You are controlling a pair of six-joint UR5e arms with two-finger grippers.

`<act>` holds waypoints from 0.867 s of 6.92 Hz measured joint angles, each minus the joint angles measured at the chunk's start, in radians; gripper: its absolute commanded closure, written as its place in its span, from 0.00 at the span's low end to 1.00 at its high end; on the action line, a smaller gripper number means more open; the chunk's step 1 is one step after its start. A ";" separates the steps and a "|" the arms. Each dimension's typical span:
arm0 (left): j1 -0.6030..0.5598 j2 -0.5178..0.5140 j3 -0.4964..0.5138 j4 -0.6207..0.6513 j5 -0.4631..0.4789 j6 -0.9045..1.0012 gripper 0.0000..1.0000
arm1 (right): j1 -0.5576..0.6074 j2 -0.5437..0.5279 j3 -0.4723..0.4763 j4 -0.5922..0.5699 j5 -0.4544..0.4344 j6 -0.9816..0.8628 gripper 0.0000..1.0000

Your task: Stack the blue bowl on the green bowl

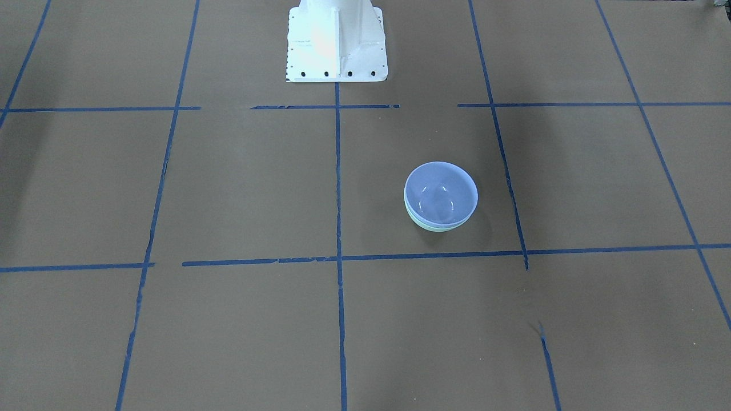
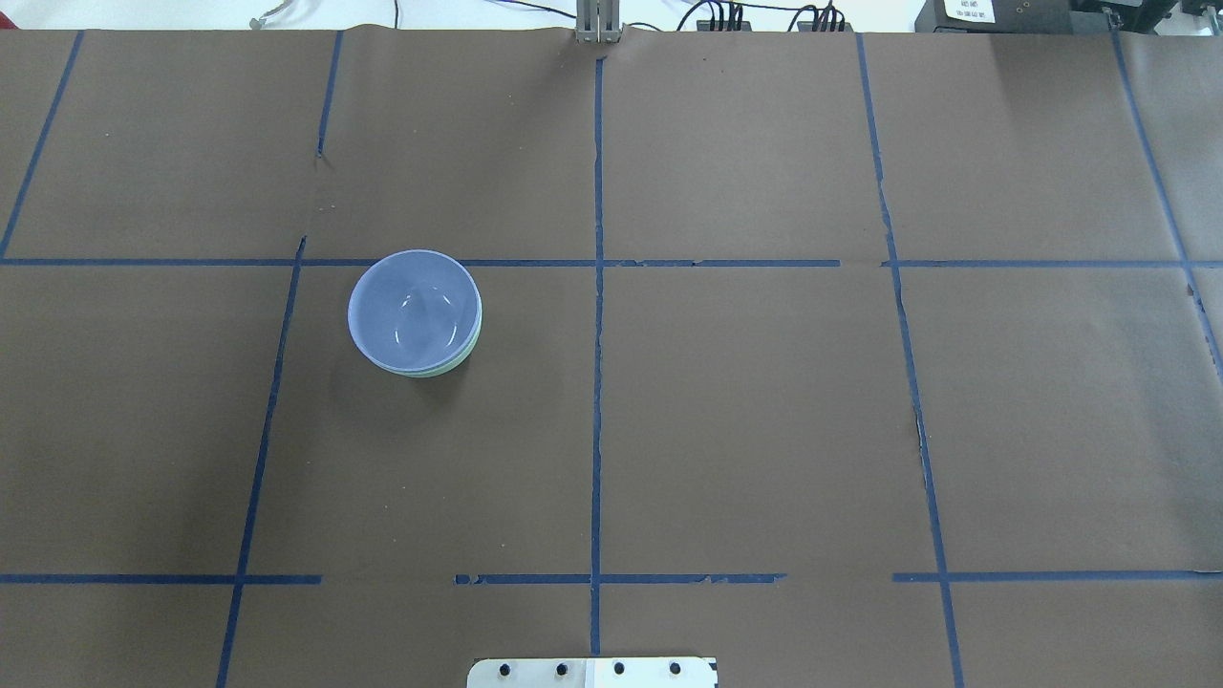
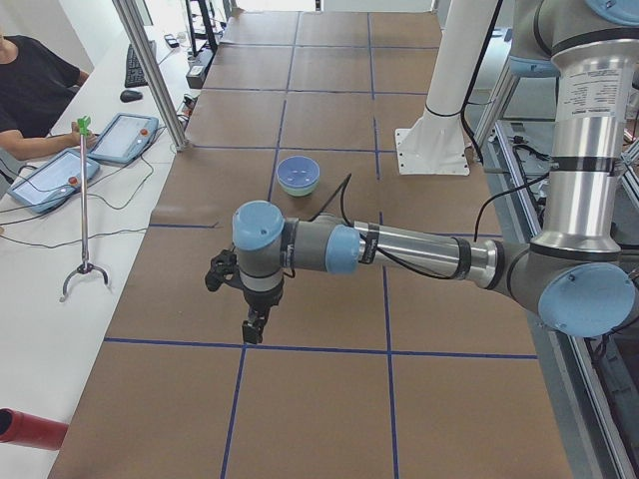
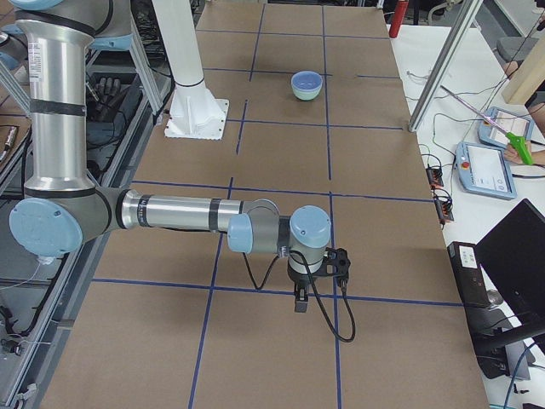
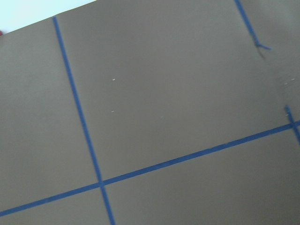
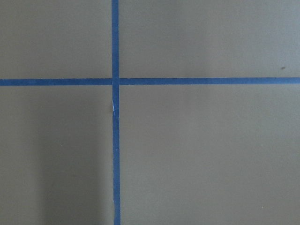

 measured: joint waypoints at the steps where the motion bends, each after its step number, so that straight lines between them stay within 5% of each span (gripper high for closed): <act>1: -0.007 0.025 0.037 -0.029 -0.017 0.005 0.00 | 0.000 0.000 0.000 0.000 0.000 0.000 0.00; 6: -0.009 0.042 0.088 -0.043 -0.058 -0.049 0.00 | 0.000 0.000 0.000 0.001 0.001 0.000 0.00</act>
